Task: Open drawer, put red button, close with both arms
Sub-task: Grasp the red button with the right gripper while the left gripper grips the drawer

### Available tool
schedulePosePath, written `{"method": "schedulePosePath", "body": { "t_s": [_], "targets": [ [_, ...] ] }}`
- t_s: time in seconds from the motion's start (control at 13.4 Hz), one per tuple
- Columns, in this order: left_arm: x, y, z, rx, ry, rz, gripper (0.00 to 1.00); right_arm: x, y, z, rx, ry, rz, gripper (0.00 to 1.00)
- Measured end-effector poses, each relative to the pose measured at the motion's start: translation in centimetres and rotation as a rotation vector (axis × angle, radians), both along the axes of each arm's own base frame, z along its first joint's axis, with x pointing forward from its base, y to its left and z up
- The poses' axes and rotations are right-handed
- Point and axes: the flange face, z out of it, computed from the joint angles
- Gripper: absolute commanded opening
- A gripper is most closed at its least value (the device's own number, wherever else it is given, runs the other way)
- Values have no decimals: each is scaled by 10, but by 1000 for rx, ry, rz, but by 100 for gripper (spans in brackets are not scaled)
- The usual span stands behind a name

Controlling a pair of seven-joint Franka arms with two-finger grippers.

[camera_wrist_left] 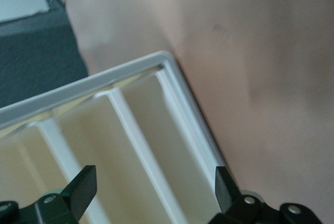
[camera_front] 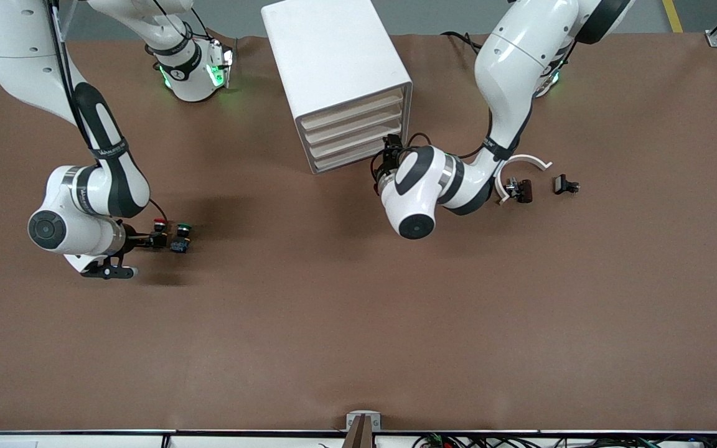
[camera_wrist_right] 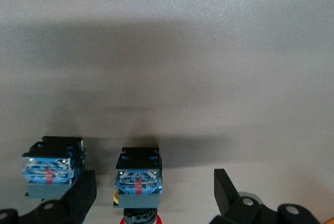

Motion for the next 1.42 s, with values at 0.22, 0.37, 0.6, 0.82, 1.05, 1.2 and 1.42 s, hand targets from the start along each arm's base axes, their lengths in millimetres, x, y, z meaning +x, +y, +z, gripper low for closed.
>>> {"method": "schedulePosePath", "body": {
  "t_s": [0.22, 0.37, 0.6, 0.82, 1.05, 1.2, 1.42],
  "targets": [
    [-1, 1, -2, -48, 100, 65, 100, -8, 0, -11, 1, -5, -9, 100],
    [-7, -5, -10, -41, 162, 111, 99, -15, 1, -18, 10, -8, -37, 100],
    [-13, -13, -20, 1, 245, 187, 94, -20, 1, -23, 15, -11, -55, 60],
    [-14, -17, -20, 50, 303, 249, 85, -19, 4, -22, 18, -19, -60, 30],
    [-17, -19, -17, 71, 341, 260, 75, -18, 7, -20, 17, -23, -59, 24],
    [-20, -22, -16, 74, 375, 266, 68, -18, 7, -20, 17, -23, -59, 23],
    [-31, -29, -20, 80, 398, 246, 54, -16, 9, -18, 18, -10, -55, 21]
  ]
}}
